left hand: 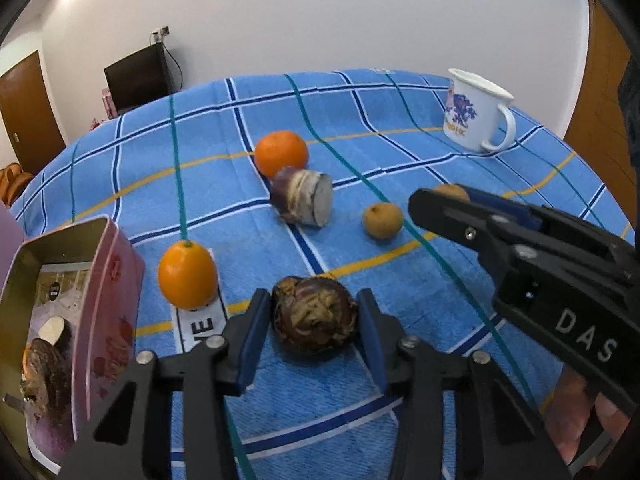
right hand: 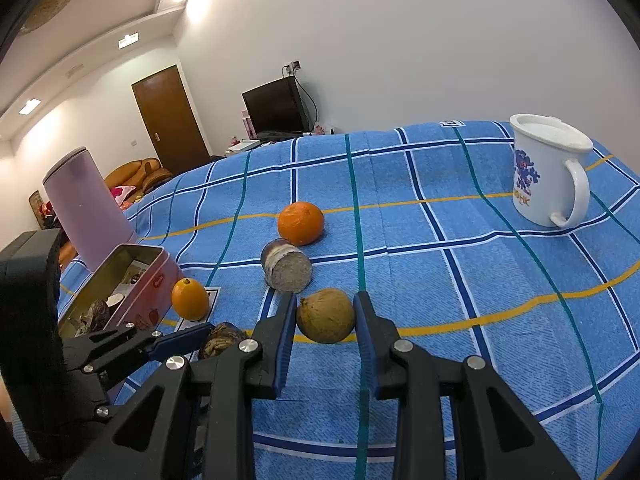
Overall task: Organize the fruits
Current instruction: 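Grasp a brown hairy taro with the left tool while the right tool grasps a small brown fruit, then lift the taro with the left tool while the right tool lifts the brown fruit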
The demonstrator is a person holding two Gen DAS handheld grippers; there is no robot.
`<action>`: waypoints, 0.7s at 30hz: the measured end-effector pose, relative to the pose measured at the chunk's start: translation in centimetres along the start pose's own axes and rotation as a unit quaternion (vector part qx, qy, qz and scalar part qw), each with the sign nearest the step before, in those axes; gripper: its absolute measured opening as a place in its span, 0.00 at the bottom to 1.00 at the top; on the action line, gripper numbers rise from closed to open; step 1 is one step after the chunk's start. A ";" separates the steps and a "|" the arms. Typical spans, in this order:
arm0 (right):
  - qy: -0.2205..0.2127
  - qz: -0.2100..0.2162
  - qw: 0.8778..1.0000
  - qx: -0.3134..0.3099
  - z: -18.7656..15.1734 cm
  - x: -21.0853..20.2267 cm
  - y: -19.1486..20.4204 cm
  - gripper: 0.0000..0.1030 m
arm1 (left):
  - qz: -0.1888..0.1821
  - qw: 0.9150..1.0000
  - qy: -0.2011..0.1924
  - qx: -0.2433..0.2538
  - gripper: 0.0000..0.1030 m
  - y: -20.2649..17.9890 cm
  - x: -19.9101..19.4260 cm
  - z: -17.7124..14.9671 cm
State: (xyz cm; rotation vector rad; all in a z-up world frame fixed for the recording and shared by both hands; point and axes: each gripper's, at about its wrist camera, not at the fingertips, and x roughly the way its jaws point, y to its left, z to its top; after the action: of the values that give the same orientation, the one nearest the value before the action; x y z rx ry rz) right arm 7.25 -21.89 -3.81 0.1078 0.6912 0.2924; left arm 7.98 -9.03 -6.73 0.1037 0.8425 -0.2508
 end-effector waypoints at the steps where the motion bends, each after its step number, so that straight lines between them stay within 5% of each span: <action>1: -0.001 0.001 1.000 -0.002 0.0 -0.1 0.1 0.30 | 0.001 1.000 -0.002 0.002 0.44 -0.1 -0.1 0.0; 21: -0.036 0.021 0.998 -0.041 -0.2 -1.5 1.6 0.30 | 0.032 0.992 -0.110 -0.045 0.44 1.8 -4.3 -0.6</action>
State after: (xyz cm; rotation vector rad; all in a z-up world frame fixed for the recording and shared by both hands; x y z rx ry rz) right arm 5.66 -20.84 -2.77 0.0550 0.6062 0.3553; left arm 5.29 -6.38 -3.96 0.0178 0.6293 -0.1596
